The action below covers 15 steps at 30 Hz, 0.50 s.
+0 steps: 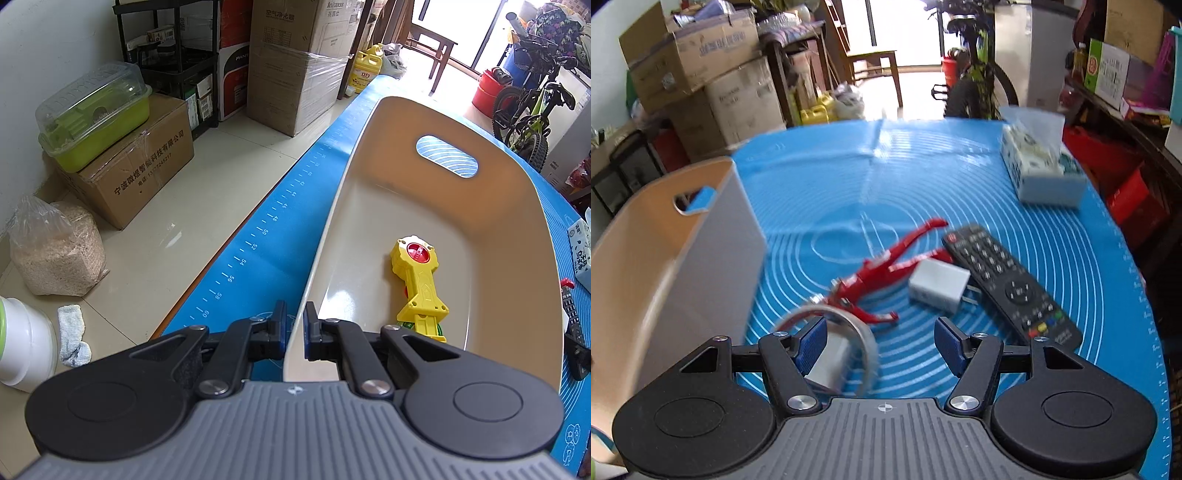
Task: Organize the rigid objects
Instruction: 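Move the right tool back toward the tape roll and charger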
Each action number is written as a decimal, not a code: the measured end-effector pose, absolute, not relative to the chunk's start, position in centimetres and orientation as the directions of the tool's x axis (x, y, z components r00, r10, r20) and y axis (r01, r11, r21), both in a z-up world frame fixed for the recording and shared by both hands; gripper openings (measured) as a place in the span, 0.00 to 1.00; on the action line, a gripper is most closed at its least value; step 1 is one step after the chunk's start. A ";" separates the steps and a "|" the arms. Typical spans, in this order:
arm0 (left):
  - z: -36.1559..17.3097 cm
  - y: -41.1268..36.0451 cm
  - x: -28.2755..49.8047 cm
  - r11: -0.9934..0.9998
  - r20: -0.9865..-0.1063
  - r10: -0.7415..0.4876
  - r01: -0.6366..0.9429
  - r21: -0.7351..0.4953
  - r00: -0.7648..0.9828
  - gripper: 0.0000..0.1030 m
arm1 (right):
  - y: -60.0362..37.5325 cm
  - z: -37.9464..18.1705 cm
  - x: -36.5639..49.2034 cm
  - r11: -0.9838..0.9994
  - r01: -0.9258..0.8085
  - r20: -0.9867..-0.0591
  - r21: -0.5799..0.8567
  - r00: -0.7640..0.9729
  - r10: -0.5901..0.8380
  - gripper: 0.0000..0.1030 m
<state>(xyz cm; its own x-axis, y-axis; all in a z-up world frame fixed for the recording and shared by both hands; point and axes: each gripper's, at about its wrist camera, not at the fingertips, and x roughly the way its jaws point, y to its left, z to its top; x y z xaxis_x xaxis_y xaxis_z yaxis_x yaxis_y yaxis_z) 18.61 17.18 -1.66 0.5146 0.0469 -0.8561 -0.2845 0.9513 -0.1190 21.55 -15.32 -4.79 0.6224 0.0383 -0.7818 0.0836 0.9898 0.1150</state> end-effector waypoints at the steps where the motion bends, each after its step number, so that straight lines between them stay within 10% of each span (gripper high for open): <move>1: -1.7 17.2 18.6 0.951 -0.856 0.046 -0.285 -0.120 0.515 0.10 | -15.3 -5.2 21.5 0.990 0.086 -0.785 0.110 0.619 0.034 0.69; 15: -1.7 17.1 18.6 0.951 -0.856 0.047 -0.285 -0.119 0.515 0.10 | -15.0 -8.4 22.0 0.994 0.070 -0.821 0.084 0.570 0.029 0.59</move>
<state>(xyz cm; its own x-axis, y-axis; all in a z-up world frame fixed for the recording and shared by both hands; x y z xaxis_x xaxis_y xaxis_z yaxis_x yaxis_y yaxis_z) 18.60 17.15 -1.67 0.5146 0.0468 -0.8562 -0.2849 0.9511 -0.1192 22.04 -15.03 -8.44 0.5699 0.0290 -0.8212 0.0704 0.9940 0.0839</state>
